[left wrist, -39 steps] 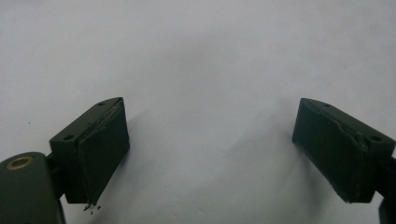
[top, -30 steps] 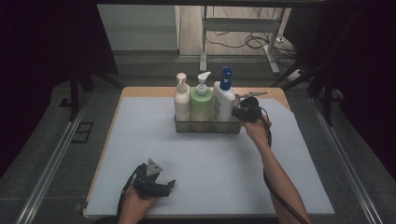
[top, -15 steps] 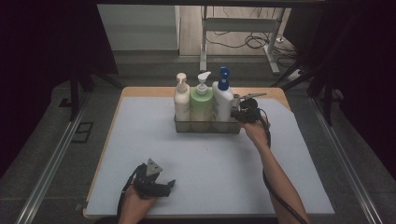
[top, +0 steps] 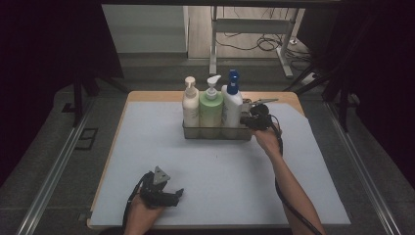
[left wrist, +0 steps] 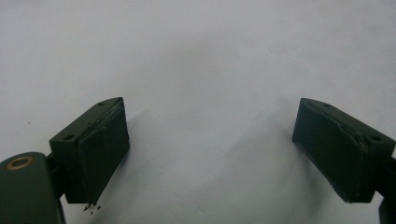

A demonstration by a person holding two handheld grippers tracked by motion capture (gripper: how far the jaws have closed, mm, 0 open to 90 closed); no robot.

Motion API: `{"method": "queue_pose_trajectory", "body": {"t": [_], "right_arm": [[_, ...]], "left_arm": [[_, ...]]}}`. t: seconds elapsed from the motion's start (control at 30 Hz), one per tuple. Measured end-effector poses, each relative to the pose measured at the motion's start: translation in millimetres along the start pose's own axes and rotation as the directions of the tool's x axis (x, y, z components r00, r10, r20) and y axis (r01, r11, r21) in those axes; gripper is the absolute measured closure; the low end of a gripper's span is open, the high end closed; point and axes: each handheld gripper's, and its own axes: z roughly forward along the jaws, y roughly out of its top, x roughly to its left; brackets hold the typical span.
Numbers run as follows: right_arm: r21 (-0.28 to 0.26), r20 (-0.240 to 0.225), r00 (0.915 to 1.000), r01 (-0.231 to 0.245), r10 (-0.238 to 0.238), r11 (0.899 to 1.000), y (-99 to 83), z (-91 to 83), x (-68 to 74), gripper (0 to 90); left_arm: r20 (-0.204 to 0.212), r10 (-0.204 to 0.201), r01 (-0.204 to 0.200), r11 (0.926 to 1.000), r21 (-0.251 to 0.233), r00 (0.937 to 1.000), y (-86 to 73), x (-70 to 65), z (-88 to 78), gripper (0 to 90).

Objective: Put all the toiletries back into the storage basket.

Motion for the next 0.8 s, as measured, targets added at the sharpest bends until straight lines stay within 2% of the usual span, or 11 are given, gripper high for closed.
{"method": "queue_pose_trajectory", "body": {"t": [0.43,0.8], "right_arm": [[-0.006,-0.019,0.9998,-0.003,0.003,1.0,-0.9,-3.0,2.3,87.2],[-0.002,-0.035,0.999,0.029,-0.029,1.0,-1.6,-3.2,9.8,86.8]], "left_arm": [[0.0,-0.001,0.001,1.0,0.0,1.0,0.1,0.0,0.1,10.5],[0.001,-0.001,0.001,1.0,0.0,1.0,0.1,0.0,0.1,10.5]]}}
